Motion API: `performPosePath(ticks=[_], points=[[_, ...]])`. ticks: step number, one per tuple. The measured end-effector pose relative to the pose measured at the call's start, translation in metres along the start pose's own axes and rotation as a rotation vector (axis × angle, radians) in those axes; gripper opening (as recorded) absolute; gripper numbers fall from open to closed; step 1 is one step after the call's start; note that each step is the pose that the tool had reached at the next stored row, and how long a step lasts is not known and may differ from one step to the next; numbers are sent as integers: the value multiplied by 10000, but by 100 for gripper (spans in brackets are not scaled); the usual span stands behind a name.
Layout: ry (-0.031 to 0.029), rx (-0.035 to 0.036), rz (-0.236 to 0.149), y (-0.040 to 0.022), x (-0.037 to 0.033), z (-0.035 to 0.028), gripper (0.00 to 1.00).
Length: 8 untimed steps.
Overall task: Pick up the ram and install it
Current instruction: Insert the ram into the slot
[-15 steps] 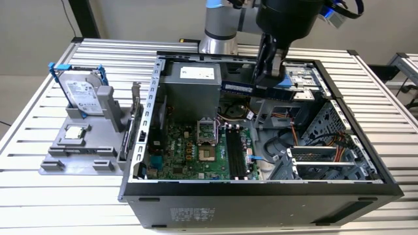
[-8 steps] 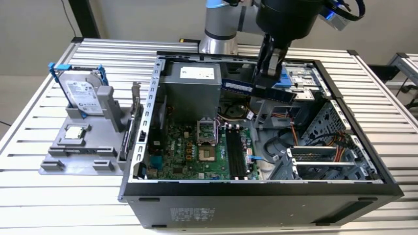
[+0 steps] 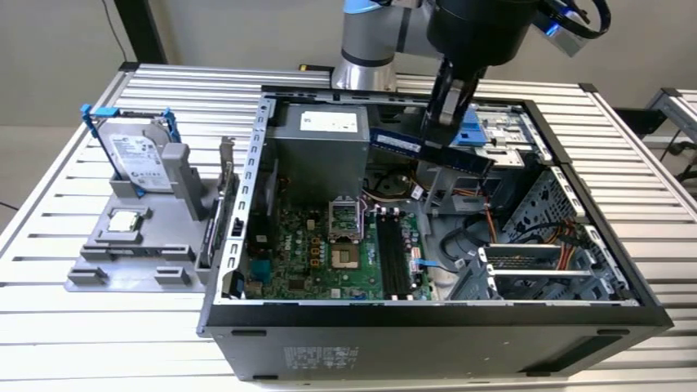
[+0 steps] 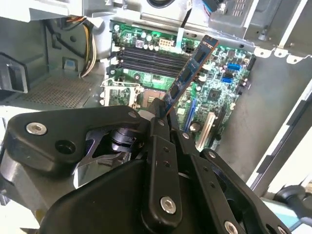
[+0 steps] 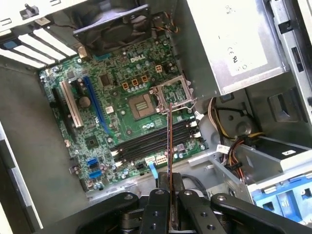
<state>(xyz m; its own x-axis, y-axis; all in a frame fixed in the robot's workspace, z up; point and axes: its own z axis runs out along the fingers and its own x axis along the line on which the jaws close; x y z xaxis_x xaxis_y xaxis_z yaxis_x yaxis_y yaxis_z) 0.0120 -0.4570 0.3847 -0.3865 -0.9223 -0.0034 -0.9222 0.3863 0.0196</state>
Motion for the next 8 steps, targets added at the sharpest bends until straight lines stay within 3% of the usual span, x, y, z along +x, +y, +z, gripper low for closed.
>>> performPosePath(ticks=[8], points=[[-18,3,918,0,0,0,0]])
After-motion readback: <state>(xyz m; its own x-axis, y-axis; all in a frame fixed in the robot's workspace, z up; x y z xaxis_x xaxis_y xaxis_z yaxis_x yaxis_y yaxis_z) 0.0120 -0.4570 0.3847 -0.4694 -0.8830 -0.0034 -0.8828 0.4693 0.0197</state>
